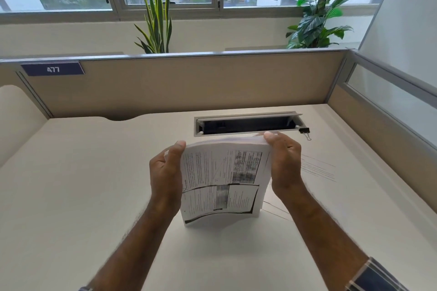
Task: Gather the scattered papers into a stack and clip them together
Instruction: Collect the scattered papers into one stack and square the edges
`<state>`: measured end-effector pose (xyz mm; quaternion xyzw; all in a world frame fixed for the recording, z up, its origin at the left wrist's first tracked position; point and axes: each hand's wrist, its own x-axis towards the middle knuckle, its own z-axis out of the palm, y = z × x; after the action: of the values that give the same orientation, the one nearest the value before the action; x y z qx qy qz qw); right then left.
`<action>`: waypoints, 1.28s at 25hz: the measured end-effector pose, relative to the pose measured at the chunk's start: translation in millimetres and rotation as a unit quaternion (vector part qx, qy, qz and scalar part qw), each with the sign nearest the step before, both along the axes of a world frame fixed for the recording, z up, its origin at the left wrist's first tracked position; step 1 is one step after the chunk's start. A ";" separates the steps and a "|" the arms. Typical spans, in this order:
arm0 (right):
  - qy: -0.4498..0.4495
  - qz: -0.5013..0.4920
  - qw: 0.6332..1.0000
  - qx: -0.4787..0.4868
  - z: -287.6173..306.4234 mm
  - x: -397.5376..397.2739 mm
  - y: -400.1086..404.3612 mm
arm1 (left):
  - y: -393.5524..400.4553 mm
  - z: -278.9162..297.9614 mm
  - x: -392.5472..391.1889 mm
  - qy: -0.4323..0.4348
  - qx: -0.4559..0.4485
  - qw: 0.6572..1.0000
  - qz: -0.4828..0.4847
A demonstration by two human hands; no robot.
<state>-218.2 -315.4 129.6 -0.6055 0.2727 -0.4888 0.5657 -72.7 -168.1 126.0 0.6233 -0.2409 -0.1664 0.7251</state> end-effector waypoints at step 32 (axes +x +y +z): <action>0.121 0.101 0.987 -0.017 -51.3 -8.2 10.3 | 0.0 -55.9 2.3 -0.048 0.078 0.996 0.003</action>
<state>-226.4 -305.1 78.3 -0.6945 0.2681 -0.3564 0.5646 -70.4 -168.1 70.1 0.6859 -0.2601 -0.1519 0.6625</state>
